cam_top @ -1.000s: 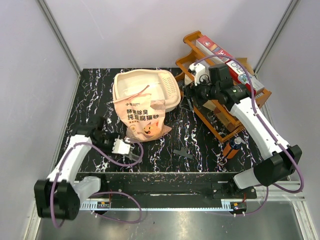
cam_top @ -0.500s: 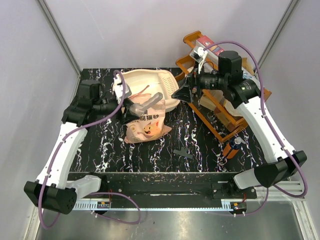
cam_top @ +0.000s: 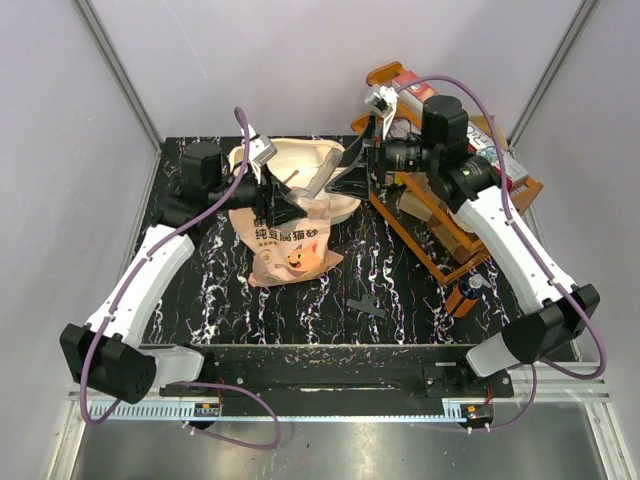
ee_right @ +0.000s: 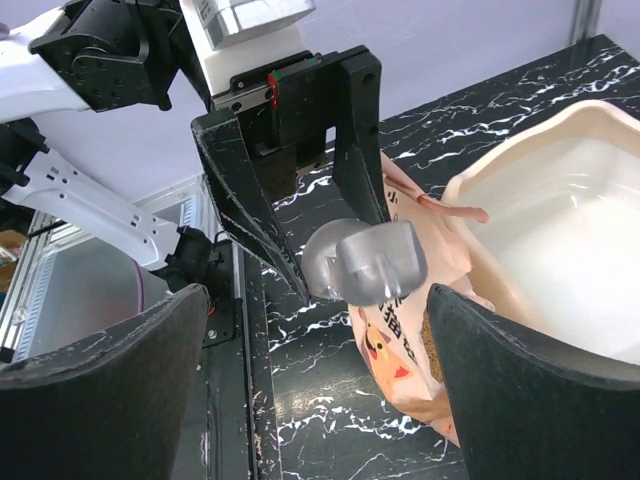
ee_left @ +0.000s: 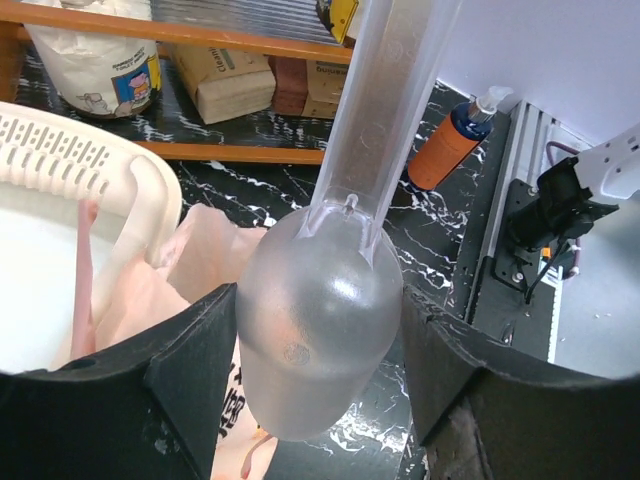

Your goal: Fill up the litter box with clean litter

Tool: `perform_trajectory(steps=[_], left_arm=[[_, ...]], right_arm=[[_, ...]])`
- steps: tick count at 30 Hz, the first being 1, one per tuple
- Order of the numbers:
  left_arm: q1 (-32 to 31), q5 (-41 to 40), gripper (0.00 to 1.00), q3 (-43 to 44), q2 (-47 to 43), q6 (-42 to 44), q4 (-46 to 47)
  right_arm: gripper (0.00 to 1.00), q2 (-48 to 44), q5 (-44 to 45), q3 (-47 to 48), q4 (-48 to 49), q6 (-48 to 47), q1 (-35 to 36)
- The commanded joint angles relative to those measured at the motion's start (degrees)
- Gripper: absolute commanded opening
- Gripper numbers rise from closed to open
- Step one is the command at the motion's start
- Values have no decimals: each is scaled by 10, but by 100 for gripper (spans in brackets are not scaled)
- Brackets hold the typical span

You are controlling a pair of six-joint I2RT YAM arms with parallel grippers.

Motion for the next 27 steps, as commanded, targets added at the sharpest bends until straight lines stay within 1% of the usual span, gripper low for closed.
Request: perform_trajectory(steps=[1,5,9,10,11,12,13,14,15,16,17,18,19,20,21,22,23,24,25,26,27], left_arm=[[-11,23,18,34,2,-40,65],[-15,29,17,33,3,-44,65],[-18,36,17,32,7,-48,65],[-19,37,16,33,9,-51,65],[-21,39,16,33,11,-51,66],[-22,38,19,35,13,-53,66],[-24,35,23,37,14,-55,67],[-25,18,35,37,14,-58,73],[-25,2,46,37,13,-58,76],[-28,-13,59,32,7,-57,82],[-30,-49,64,29,0,-50,97],[-34,-76,68,23,-7,-27,109],[-49,-110,72,3,-28,-9,122],[-61,-189,75,-10,-41,19,159],[-75,-227,78,-26,-54,79,181],[-106,-262,80,-58,-77,113,203],[-122,-320,82,-73,-85,146,244],[-138,-350,82,-87,-92,214,263],[-169,-376,82,-117,-102,247,286],[-183,-415,82,-133,-106,279,335],[-195,-428,82,-148,-108,336,360]], right_arm=[[95,13,5,11,44,11,21],[91,26,18,9,81,41,29],[73,34,13,11,96,50,29],[59,36,13,11,97,50,30],[52,37,13,11,96,50,30],[44,38,18,10,96,50,30],[21,38,25,10,94,50,29],[8,37,35,10,91,52,30],[0,35,66,10,89,54,30],[0,29,85,10,83,60,30],[0,27,110,13,77,74,30],[0,22,169,17,69,83,30],[0,19,207,22,54,96,30],[0,14,244,30,46,119,30],[0,12,311,36,39,133,30],[0,13,336,45,16,145,30],[0,14,351,65,3,161,29],[0,20,379,75,-6,171,30],[0,23,390,83,-26,184,29],[0,27,396,103,-37,197,29],[0,34,401,110,-42,201,29]])
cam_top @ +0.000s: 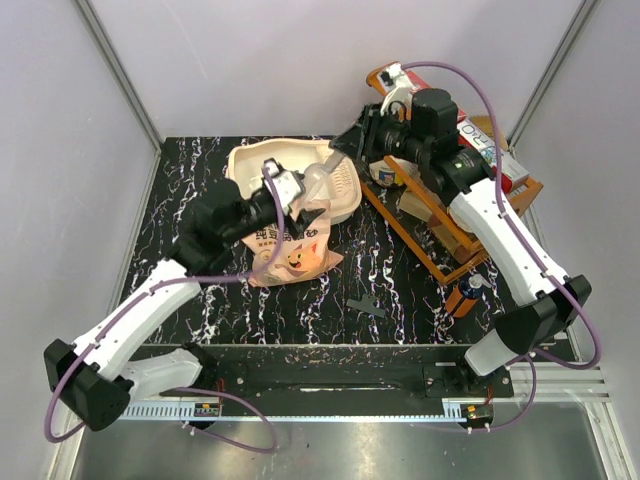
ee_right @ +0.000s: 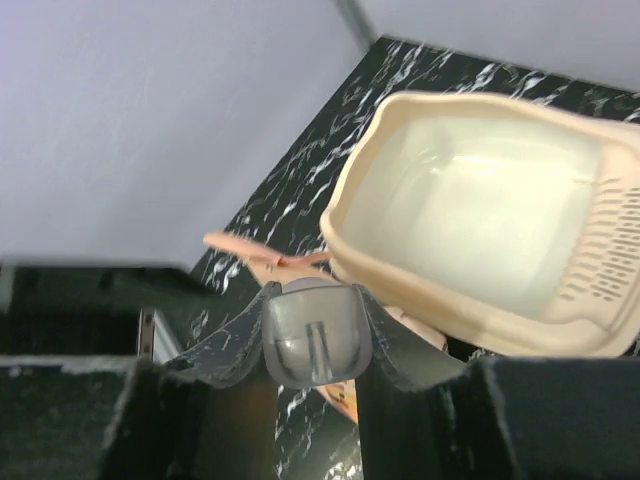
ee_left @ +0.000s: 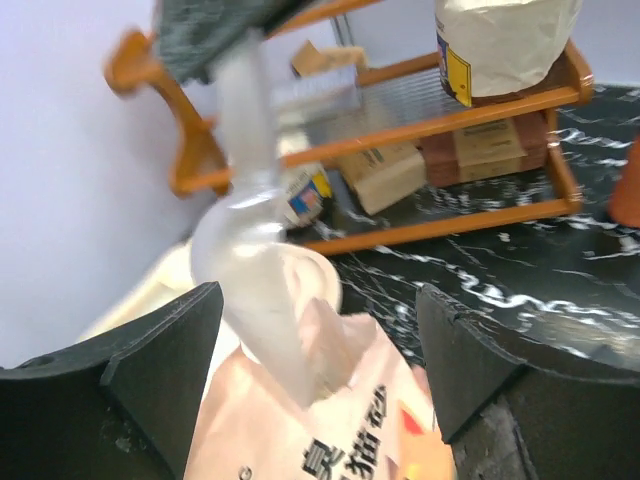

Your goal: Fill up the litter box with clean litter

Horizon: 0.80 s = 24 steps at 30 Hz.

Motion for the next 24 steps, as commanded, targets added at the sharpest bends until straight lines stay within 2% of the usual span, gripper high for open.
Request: perform_trajectory(steps=[1,3,8,15,19,24], left_arm=[[-74,-175,82,-74,-28,232,220],[-95,-212,81,-86,-21,280,256],[-122,-295,76,-89,16,323,343],[-123,-320,67,-70,38,335,352],[-123,-328,59,-55,66,352,336],[-123,-316,40,-59,96,378,365]], right_arm=[[0,-3,119,75,-34,66,1],[0,-3,122,80,-34,77,1],[0,-8,129,74,-35,81,1],[0,-15,129,67,-34,80,1],[0,-14,122,67,-30,80,1],[0,-11,115,66,-28,78,1]])
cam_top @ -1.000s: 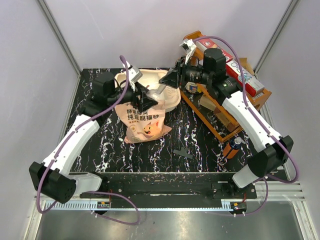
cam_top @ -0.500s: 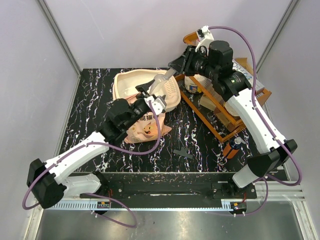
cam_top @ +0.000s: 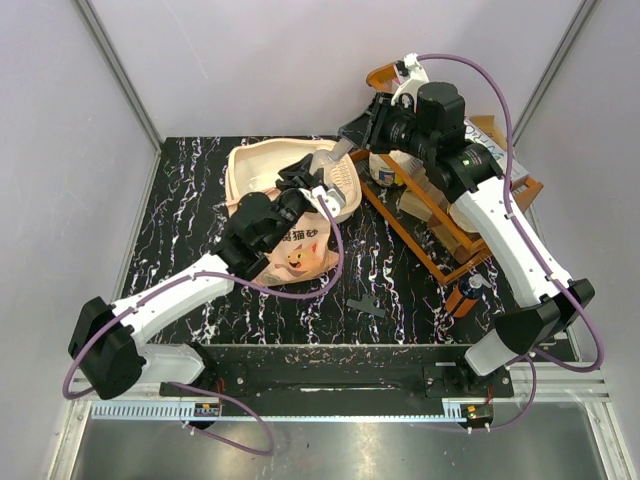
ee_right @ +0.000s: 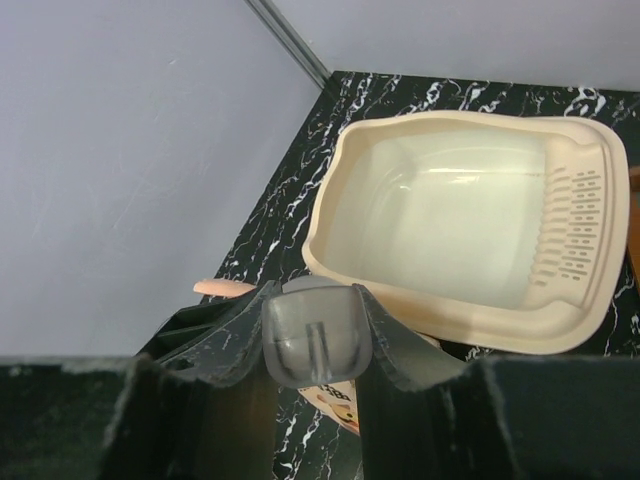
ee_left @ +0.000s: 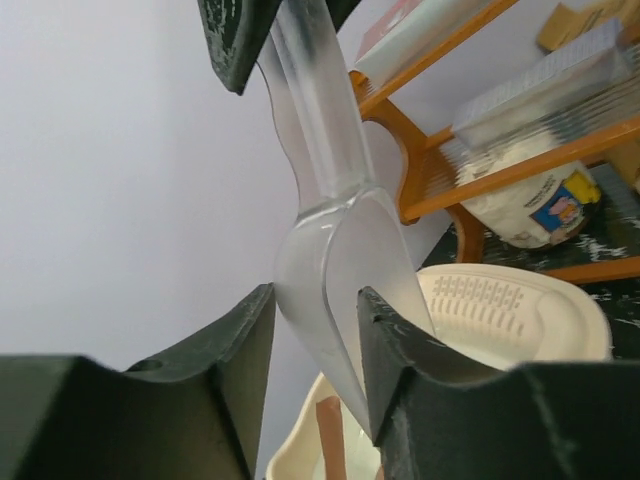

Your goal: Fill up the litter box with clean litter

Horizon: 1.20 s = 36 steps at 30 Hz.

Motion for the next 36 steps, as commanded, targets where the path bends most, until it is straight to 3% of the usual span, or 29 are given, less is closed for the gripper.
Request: perform_trajectory(steps=[1,9,10,12,14,17,19,20,22,27,36], left_arm=[[-1,-15,38,26,32,33,57],[3,-32,0,66,74,44,54],[5,-33,0,72,74,34,37],[10,-32,0,94,67,-2,4],[14,-17,0,108,59,-37,-60],[32,65,0,155,38,-130,-199],[48,104,0,179,27,-186,-270],[54,163,0,183,23,-200,-298],[66,194,0,180,10,-213,-339],[93,274,0,162,-14,-227,-370],[105,325,0,150,-21,-293,-338]], right_arm=[[0,-13,-1,7,23,6,1],[2,-19,-24,-7,33,-9,1],[20,-21,-30,-11,32,-29,1],[37,-32,-49,-14,33,-56,0],[70,-46,-93,-10,34,-106,-13],[83,-63,-142,7,33,-155,-44],[85,-64,-189,33,19,-189,-64],[86,-61,-206,47,2,-198,-73],[91,-35,-224,106,-79,-220,-78],[92,0,-326,133,-219,-240,-87],[83,-29,-320,25,-163,-150,-87]])
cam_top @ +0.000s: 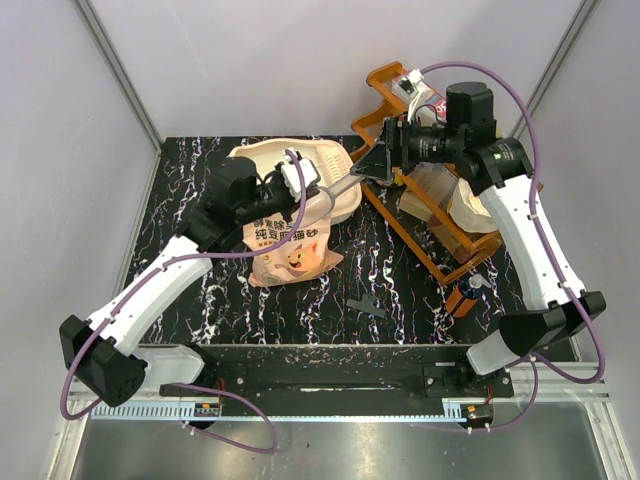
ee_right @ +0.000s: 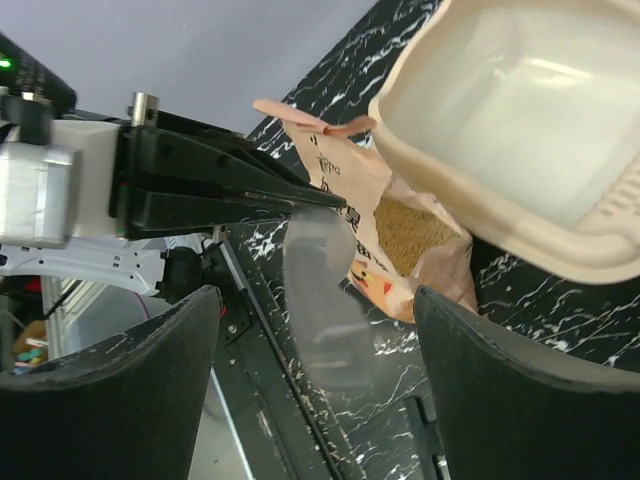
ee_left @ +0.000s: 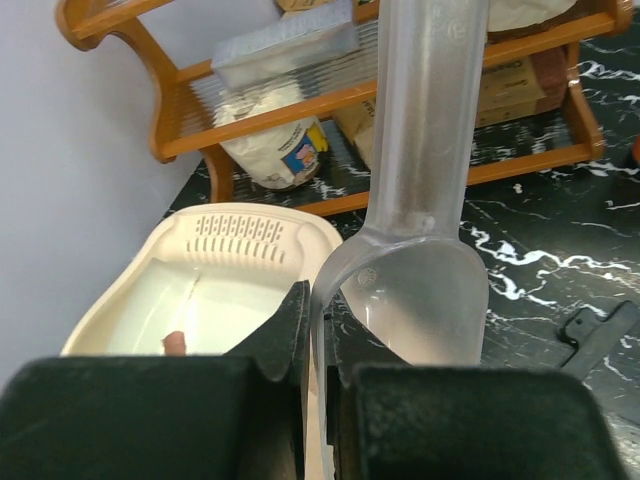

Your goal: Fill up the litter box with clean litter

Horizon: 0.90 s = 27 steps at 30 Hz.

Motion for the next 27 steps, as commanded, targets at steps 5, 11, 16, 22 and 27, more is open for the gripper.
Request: perform_trajectory(steps=[5,11,16,22,27], left_arm=[[1,56,0,18,8,-56,56],[1,42,0,33,31,-56,67],[1,31,0,40,39,-53,75],[2,31,0,50,52,-50,74],[1,38,0,59,63,-61,74]], right_arm=[[76,13,-30,-15,29,59,0],[67,22,-49,-12,27,64,1],[62,28,-44,-11,-3,42,1],[61,20,-48,-35,-10,37,2],[57,21,-47,-38,-10,29,8]])
